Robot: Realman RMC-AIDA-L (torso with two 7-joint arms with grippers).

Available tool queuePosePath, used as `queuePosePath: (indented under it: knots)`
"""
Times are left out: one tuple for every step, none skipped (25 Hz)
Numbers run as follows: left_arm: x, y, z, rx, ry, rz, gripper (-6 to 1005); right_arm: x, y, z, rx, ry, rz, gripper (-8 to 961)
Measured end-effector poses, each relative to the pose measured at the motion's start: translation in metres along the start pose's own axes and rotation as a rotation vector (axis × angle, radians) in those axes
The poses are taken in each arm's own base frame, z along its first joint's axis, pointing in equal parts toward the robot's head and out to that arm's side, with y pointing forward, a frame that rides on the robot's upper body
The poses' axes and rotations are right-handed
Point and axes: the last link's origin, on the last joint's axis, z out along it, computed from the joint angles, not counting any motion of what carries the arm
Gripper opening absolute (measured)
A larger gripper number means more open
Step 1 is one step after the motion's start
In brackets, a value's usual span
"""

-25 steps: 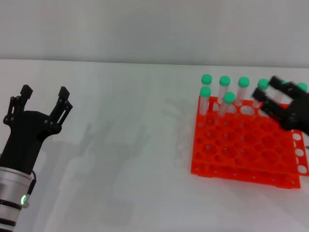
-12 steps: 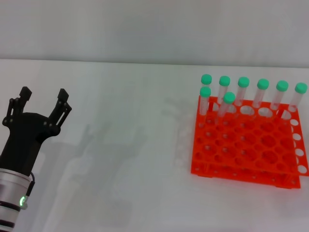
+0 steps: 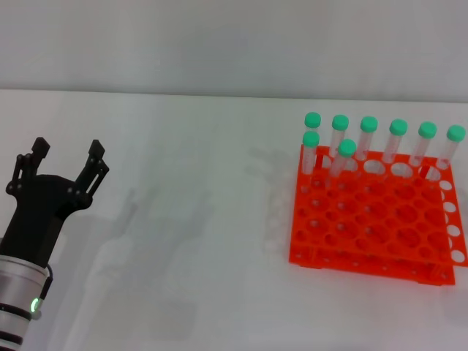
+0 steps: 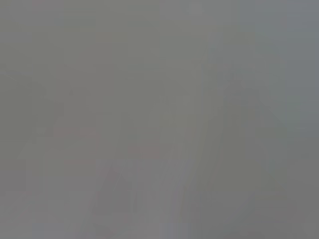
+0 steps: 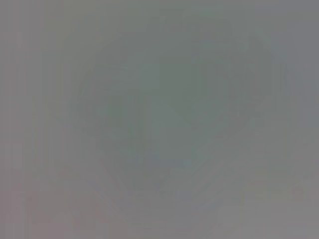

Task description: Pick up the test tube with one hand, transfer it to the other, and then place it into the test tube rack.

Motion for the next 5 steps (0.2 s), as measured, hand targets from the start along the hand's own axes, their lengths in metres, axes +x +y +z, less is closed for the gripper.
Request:
queuePosePath:
  knots:
    - [-0.0003, -0.0006, 0.0000, 0.003, -0.002, 0.000, 893, 0.0006, -0.0012, -0.0002, 0.010, 0.003, 0.003, 596]
    - [-0.0004, -0.0011, -0.0001, 0.005, -0.004, 0.001, 893, 0.0008, -0.0018, -0.0002, 0.015, 0.004, 0.005, 596]
    - [-0.0005, -0.0013, -0.0001, 0.005, -0.004, 0.001, 893, 0.0021, -0.0027, -0.0009, 0.026, 0.010, 0.013, 596]
    - [-0.0006, -0.0015, -0.0001, 0.006, -0.005, 0.001, 893, 0.0030, -0.0030, -0.0013, 0.031, 0.014, 0.018, 596]
    - [-0.0008, -0.0016, -0.0001, 0.006, -0.006, 0.001, 893, 0.0036, -0.0030, -0.0016, 0.033, 0.017, 0.021, 596]
